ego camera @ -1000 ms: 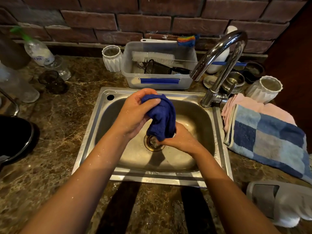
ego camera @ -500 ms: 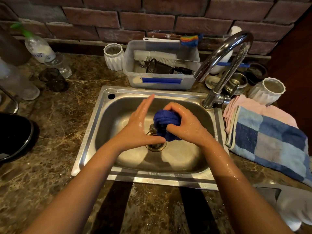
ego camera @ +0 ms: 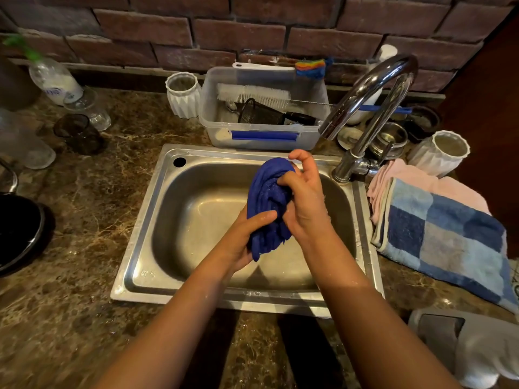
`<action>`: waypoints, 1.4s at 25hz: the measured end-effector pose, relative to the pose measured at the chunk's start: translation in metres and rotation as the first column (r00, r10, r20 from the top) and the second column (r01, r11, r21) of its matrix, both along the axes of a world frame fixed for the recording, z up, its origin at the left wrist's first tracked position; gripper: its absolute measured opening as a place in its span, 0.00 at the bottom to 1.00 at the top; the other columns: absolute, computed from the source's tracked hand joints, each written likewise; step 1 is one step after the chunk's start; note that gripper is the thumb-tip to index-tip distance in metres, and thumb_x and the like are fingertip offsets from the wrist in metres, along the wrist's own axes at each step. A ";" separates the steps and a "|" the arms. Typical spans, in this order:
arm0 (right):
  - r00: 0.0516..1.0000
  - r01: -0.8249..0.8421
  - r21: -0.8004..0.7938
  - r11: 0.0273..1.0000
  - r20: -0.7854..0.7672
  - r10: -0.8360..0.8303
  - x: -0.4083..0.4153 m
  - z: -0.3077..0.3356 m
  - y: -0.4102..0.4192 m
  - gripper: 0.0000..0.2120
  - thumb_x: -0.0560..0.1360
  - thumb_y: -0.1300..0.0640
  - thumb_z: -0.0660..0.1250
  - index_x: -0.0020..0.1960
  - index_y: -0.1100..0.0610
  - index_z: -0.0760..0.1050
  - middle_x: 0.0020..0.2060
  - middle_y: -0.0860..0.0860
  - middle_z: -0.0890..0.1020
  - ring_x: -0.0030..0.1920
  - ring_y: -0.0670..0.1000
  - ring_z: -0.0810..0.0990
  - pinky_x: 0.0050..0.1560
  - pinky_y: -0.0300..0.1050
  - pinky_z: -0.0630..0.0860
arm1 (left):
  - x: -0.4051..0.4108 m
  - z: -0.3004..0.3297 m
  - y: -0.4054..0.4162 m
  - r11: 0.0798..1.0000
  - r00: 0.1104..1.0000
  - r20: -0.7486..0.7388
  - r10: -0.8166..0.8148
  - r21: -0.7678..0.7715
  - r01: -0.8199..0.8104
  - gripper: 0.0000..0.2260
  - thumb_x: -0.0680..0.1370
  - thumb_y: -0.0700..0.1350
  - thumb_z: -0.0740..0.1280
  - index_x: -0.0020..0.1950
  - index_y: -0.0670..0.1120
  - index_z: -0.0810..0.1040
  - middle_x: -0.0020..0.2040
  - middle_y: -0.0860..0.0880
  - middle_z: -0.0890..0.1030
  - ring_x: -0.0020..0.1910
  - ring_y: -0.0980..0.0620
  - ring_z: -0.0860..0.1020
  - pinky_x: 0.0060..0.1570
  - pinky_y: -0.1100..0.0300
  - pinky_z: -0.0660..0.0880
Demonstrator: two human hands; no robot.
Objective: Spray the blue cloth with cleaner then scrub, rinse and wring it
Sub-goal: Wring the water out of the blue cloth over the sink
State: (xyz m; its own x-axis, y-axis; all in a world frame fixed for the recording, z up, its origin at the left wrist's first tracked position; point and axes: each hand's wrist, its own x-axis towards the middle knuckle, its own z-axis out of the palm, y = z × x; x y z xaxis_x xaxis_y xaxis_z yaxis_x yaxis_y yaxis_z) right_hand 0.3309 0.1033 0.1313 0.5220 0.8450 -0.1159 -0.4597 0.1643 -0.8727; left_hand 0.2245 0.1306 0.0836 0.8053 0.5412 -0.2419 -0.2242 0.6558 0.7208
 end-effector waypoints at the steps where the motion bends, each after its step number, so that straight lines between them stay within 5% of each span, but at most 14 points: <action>1: 0.998 0.026 -0.059 0.998 0.054 -0.023 0.000 -0.002 0.002 0.17 0.68 0.72 0.57 0.46 0.51 0.69 0.31 0.49 0.79 0.31 0.46 0.76 0.33 0.39 0.74 | 0.001 -0.001 0.000 1.000 1.000 -0.014 -0.022 -0.004 0.022 0.20 0.67 0.42 0.70 0.58 0.48 0.73 0.46 0.50 0.85 0.44 0.50 0.83 0.40 0.57 0.79; 4: 0.927 -0.087 -0.257 0.962 0.333 0.173 0.008 -0.008 0.001 0.18 0.70 0.68 0.57 0.52 0.47 0.70 0.46 0.51 0.78 0.42 0.47 0.77 0.40 0.41 0.75 | 0.002 -0.002 0.001 0.994 0.980 -0.173 -0.100 0.034 0.107 0.14 0.69 0.39 0.69 0.53 0.43 0.73 0.37 0.46 0.82 0.33 0.49 0.79 0.28 0.59 0.75; 6: 0.769 -0.188 -0.321 0.928 0.540 0.342 0.019 -0.017 -0.010 0.25 0.70 0.67 0.57 0.61 0.44 0.66 0.57 0.49 0.74 0.54 0.46 0.75 0.48 0.37 0.76 | -0.006 -0.001 0.009 0.985 0.954 -0.245 -0.172 -0.010 0.175 0.10 0.68 0.39 0.69 0.48 0.42 0.74 0.33 0.44 0.76 0.28 0.51 0.74 0.21 0.64 0.69; 8: 0.389 -0.107 -0.358 0.927 0.844 0.371 0.031 -0.035 -0.025 0.37 0.68 0.68 0.61 0.71 0.43 0.55 0.70 0.52 0.63 0.69 0.47 0.63 0.66 0.40 0.68 | -0.019 0.001 0.025 0.953 0.924 -0.234 -0.302 -0.063 0.295 0.07 0.69 0.38 0.68 0.45 0.42 0.74 0.33 0.44 0.73 0.26 0.53 0.71 0.19 0.66 0.67; 10: -0.086 0.009 -0.333 0.943 0.939 0.333 0.034 -0.052 -0.036 0.44 0.68 0.64 0.68 0.74 0.46 0.46 0.75 0.55 0.50 0.75 0.54 0.49 0.72 0.52 0.55 | -0.028 0.005 0.037 0.880 0.869 -0.153 -0.471 -0.155 0.449 0.12 0.67 0.39 0.72 0.47 0.41 0.73 0.33 0.46 0.75 0.26 0.55 0.72 0.19 0.68 0.68; 11: -0.209 0.021 -0.292 0.956 0.934 0.290 0.031 -0.058 -0.039 0.44 0.68 0.60 0.71 0.74 0.49 0.46 0.75 0.57 0.49 0.75 0.56 0.47 0.72 0.56 0.52 | -0.028 0.007 0.039 0.828 0.827 -0.111 -0.552 -0.190 0.527 0.16 0.65 0.40 0.74 0.49 0.41 0.72 0.34 0.47 0.75 0.26 0.56 0.72 0.19 0.69 0.68; 13: -0.286 -0.034 -0.132 0.991 0.951 0.117 0.027 -0.061 -0.036 0.38 0.69 0.53 0.72 0.71 0.53 0.53 0.73 0.59 0.56 0.73 0.59 0.52 0.72 0.59 0.52 | -0.025 0.011 0.038 0.715 0.716 -0.087 -0.693 -0.209 0.667 0.21 0.64 0.44 0.77 0.50 0.41 0.72 0.34 0.48 0.75 0.26 0.56 0.72 0.19 0.69 0.67; 17: -0.369 -0.265 0.079 0.961 0.913 -0.176 0.032 -0.047 -0.022 0.23 0.72 0.60 0.69 0.63 0.59 0.65 0.48 0.62 0.81 0.51 0.60 0.79 0.56 0.56 0.76 | -0.016 0.024 0.036 0.581 0.534 -0.303 -0.790 -0.092 0.808 0.13 0.66 0.43 0.73 0.44 0.41 0.71 0.30 0.50 0.74 0.24 0.57 0.71 0.19 0.69 0.66; 19: -0.410 -0.293 -0.099 0.951 0.912 -0.031 0.035 -0.036 -0.021 0.22 0.68 0.62 0.72 0.60 0.61 0.69 0.41 0.61 0.81 0.40 0.60 0.79 0.37 0.53 0.80 | -0.011 0.031 0.038 0.583 0.513 -0.570 -0.642 0.071 0.809 0.08 0.69 0.42 0.71 0.39 0.41 0.72 0.26 0.51 0.74 0.23 0.55 0.71 0.23 0.66 0.69; 21: -0.411 -0.236 -0.315 0.919 0.890 0.199 0.036 -0.024 -0.018 0.23 0.64 0.61 0.75 0.56 0.61 0.73 0.45 0.62 0.80 0.43 0.60 0.79 0.37 0.52 0.79 | -0.006 0.034 0.039 0.543 0.505 -0.784 -0.359 0.265 0.797 0.07 0.68 0.40 0.70 0.39 0.39 0.74 0.27 0.48 0.75 0.27 0.51 0.73 0.29 0.61 0.72; 25: -0.384 -0.140 -0.571 0.809 0.784 0.488 0.036 -0.018 -0.009 0.21 0.67 0.54 0.73 0.56 0.57 0.70 0.48 0.56 0.81 0.47 0.56 0.79 0.44 0.47 0.75 | 0.001 0.034 0.038 0.193 0.480 -0.874 0.079 0.485 0.853 0.09 0.67 0.44 0.69 0.42 0.40 0.76 0.34 0.45 0.77 0.33 0.47 0.76 0.34 0.57 0.73; 28: -0.250 -0.116 -0.642 0.757 0.757 0.604 0.032 -0.018 -0.008 0.14 0.68 0.54 0.72 0.49 0.55 0.72 0.39 0.51 0.80 0.40 0.53 0.79 0.36 0.40 0.72 | -0.001 0.035 0.042 0.035 0.494 -0.843 0.215 0.512 0.858 0.06 0.67 0.47 0.69 0.40 0.47 0.76 0.32 0.51 0.77 0.30 0.51 0.76 0.28 0.62 0.71; 31: -0.062 -0.139 -0.724 0.676 0.688 0.724 0.027 -0.017 -0.007 0.13 0.67 0.55 0.71 0.34 0.48 0.67 0.28 0.43 0.73 0.31 0.45 0.76 0.29 0.34 0.65 | -0.002 0.029 0.047 -0.044 0.531 -0.787 0.314 0.546 0.836 0.08 0.69 0.50 0.67 0.46 0.50 0.75 0.38 0.52 0.79 0.39 0.47 0.79 0.38 0.56 0.77; 35: 0.252 -0.222 -0.758 0.614 0.564 0.787 0.026 -0.021 -0.009 0.05 0.65 0.60 0.72 0.37 0.57 0.76 0.27 0.48 0.78 0.28 0.44 0.77 0.24 0.31 0.71 | 0.000 0.021 0.052 -0.237 0.666 -0.658 0.352 0.626 0.743 0.12 0.72 0.56 0.65 0.49 0.50 0.74 0.42 0.51 0.81 0.41 0.47 0.80 0.37 0.58 0.73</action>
State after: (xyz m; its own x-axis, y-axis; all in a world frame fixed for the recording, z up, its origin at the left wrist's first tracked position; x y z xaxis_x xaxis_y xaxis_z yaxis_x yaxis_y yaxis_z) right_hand 0.3566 0.0944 0.1102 0.0529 0.9217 -0.3842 0.6697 -0.3181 -0.6710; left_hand 0.2248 0.1822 0.1043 0.9230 0.3742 -0.0894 0.3844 -0.8870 0.2560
